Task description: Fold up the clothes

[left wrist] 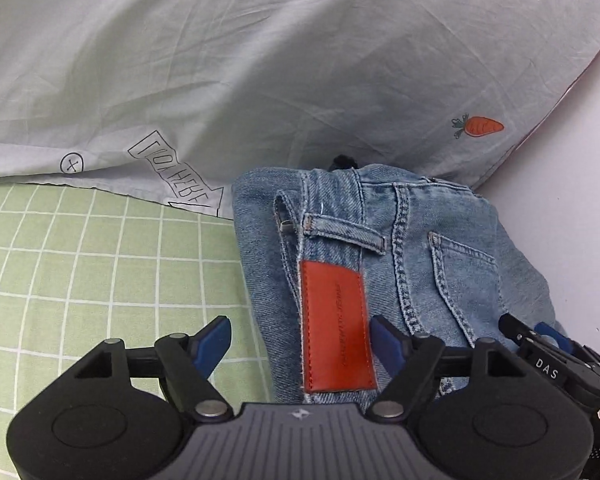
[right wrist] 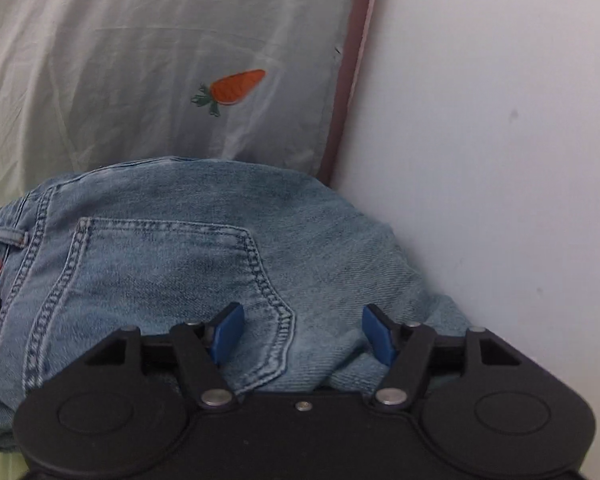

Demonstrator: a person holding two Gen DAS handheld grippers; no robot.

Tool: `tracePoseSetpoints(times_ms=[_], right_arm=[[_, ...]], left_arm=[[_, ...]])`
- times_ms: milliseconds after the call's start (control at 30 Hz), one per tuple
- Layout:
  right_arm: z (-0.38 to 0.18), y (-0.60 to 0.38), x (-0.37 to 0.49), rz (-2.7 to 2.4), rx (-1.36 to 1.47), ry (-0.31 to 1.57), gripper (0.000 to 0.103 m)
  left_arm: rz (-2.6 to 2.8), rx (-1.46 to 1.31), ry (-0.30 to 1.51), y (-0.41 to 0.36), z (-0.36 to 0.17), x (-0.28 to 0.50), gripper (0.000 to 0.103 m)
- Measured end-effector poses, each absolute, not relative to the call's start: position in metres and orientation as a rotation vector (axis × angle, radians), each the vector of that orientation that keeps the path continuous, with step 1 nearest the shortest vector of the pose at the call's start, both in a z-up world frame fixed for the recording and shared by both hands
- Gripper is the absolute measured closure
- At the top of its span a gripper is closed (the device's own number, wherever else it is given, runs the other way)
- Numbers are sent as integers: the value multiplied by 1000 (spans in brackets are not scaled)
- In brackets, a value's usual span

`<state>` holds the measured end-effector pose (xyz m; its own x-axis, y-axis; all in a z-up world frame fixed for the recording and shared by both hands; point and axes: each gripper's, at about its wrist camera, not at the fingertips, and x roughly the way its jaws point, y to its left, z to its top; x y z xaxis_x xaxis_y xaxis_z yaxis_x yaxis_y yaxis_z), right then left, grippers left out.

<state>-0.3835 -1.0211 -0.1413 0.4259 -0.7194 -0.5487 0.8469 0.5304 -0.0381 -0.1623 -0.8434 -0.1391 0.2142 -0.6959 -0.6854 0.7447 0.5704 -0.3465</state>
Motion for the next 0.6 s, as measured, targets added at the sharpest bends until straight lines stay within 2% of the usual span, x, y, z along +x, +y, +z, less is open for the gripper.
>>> tracePoseSetpoints(times_ms=[67,200,367,433,600], right_arm=[[-131,-1016,-383,-1016,274,564,31],[-107,-975,-390,-1012,202,516,2],[-79,-897,-423,-1036,153,510,1],[-72,-865,-435,-1084,125,535,1],[-62,-796,-463,-1056,136,530,1]], left_arm=[[-1002,99,867,-836,-125,-174,27],[-999,147,790,-809,-97,-204,22],[-1031,183,660,-756,-60,-259,5],[-1040,180,592,-732,-46,-284,2],[-1036,181,503,-676,-25,-327,0]])
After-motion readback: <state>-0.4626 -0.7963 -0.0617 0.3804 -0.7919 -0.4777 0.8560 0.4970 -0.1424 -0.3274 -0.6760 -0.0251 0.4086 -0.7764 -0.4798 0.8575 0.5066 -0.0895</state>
